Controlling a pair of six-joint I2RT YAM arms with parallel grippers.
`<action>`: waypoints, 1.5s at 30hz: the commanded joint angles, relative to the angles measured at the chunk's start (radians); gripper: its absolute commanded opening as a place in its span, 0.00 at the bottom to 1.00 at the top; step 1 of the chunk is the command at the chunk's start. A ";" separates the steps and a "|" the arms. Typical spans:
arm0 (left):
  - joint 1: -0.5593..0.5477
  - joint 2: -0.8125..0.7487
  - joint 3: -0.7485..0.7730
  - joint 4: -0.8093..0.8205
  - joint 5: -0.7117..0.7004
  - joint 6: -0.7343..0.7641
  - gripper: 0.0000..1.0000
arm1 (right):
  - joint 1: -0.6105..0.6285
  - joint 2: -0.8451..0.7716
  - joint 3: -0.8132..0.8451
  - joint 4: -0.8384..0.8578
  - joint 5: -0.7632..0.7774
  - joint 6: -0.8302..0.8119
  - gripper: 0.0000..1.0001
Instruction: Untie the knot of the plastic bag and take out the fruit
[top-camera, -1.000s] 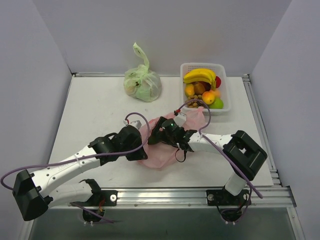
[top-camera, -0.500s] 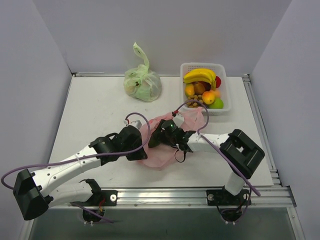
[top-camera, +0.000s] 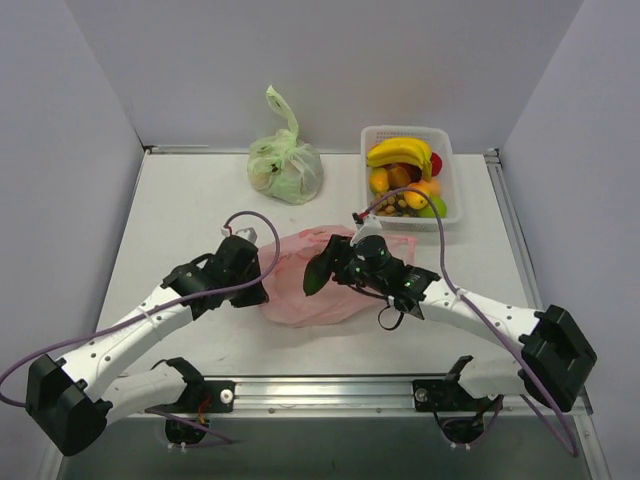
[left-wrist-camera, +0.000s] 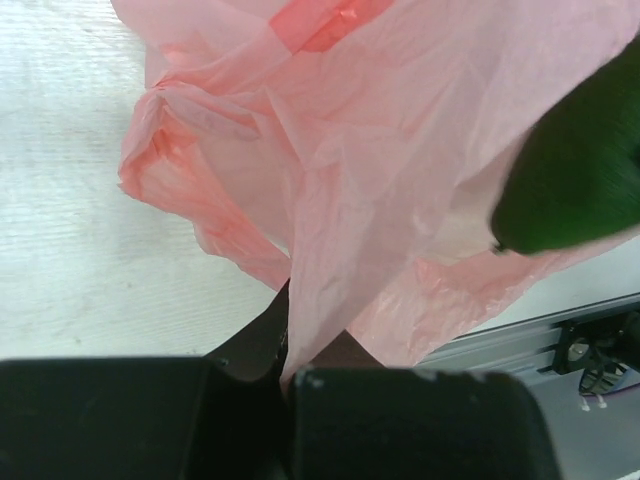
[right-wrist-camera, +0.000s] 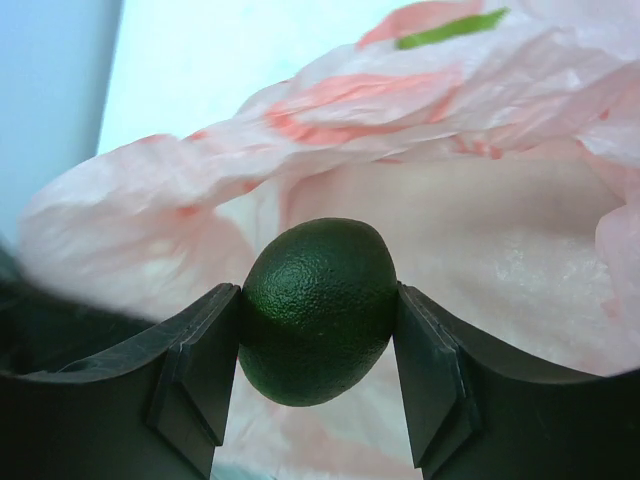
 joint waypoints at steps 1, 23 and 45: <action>0.022 -0.025 0.059 -0.058 -0.036 0.077 0.00 | -0.008 -0.093 0.062 -0.045 -0.129 -0.171 0.01; 0.057 -0.137 0.003 -0.135 -0.058 0.125 0.00 | -0.657 0.070 0.517 -0.307 -0.401 -0.509 0.09; 0.077 -0.168 -0.049 -0.105 -0.035 0.131 0.00 | -0.681 0.433 0.837 -0.470 -0.257 -0.569 0.96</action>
